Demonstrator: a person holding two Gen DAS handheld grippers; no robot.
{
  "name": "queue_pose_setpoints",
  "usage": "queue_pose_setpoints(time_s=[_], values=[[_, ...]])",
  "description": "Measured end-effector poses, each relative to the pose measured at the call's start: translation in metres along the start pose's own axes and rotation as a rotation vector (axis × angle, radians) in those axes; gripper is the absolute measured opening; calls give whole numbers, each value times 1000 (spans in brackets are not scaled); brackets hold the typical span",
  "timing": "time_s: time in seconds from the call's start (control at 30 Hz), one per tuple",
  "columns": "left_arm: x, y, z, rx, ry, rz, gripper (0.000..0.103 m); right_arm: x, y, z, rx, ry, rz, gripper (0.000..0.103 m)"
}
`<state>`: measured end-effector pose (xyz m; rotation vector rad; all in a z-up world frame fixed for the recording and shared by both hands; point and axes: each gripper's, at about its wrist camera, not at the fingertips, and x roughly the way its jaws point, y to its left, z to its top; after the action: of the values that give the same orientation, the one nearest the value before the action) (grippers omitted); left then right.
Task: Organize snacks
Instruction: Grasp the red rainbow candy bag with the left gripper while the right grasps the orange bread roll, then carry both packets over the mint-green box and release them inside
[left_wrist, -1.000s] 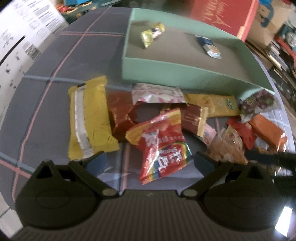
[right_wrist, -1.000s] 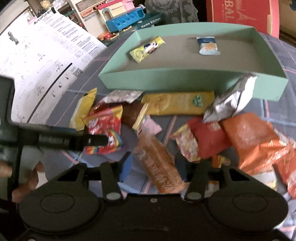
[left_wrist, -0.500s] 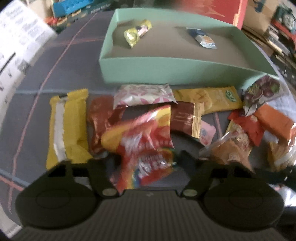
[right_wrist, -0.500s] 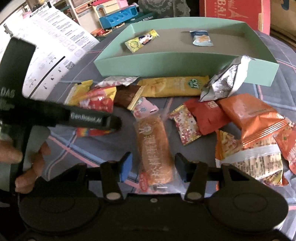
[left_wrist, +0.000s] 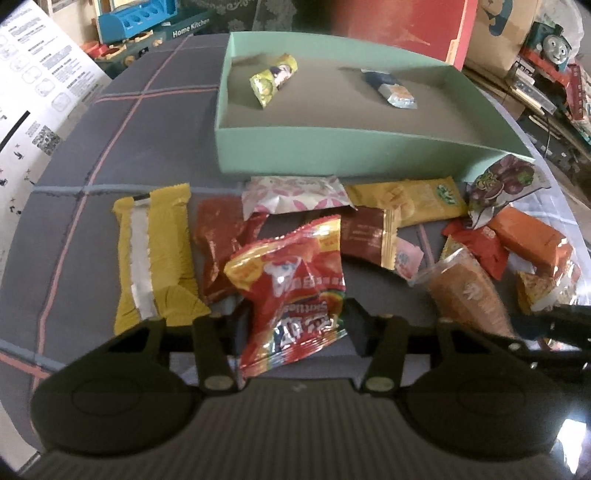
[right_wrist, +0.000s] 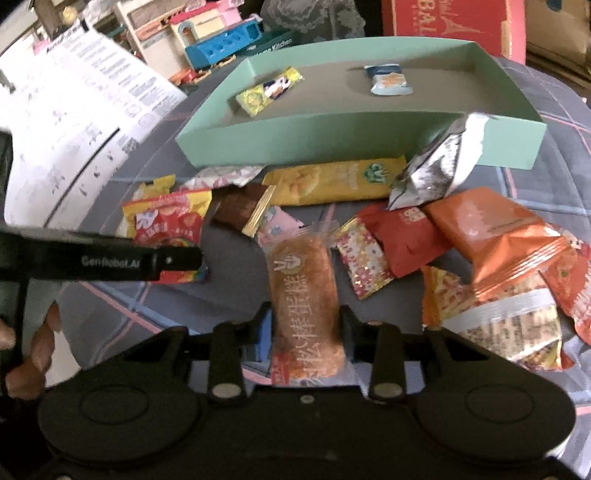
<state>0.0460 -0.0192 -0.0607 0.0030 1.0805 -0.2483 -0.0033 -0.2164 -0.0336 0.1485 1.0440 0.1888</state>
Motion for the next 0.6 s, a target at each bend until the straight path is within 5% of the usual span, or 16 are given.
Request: queue_pose_setpoints(time_s=[0.1, 0.13, 0.6], values=[[-5, 1, -1, -8, -4, -17, 47, -7, -3, 3, 14, -12, 1, 36], [-8, 2, -1, -10, -5, -22, 22, -10, -4, 4, 20, -16, 3, 36], [-21, -2, 5, 13, -27, -67, 18, -21, -7, 19, 47, -58, 22, 36]])
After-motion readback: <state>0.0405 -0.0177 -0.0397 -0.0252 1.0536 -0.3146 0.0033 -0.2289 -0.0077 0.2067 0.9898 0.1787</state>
